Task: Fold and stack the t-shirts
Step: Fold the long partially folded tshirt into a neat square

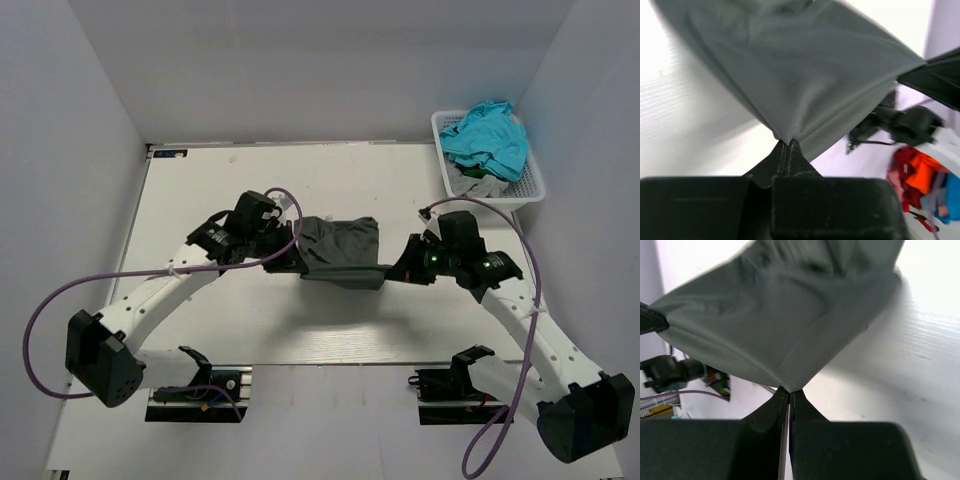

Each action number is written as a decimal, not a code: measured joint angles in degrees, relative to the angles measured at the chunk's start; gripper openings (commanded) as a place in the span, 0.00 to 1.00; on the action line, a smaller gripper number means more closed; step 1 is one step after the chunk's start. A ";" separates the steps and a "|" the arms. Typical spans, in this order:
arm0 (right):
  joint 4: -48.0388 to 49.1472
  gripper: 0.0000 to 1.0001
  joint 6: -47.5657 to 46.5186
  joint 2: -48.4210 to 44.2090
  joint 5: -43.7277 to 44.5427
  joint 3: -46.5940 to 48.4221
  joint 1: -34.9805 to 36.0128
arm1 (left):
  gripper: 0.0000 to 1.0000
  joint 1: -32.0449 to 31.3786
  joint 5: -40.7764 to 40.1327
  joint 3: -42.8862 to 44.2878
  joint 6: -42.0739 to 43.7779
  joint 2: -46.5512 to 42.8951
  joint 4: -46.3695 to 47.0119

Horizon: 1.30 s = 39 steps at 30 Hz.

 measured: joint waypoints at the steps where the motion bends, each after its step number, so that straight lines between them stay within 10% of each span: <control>1: -1.18 0.00 0.07 -0.46 -0.07 1.55 0.00 | 0.00 -0.04 0.17 1.14 -0.20 -0.68 -0.74; 12: -2.19 0.00 1.05 4.76 -3.98 6.97 -0.15 | 0.00 0.52 -1.81 8.15 -1.81 3.37 -7.06; 25: 23.63 0.00 5.66 8.72 -28.55 -0.96 -0.37 | 0.00 1.11 -6.58 0.52 -7.56 -7.04 -8.81; 39: 38.66 0.00 13.49 12.35 -34.03 -10.91 -3.96 | 0.00 1.11 -15.08 -3.32 -15.69 -10.19 -9.86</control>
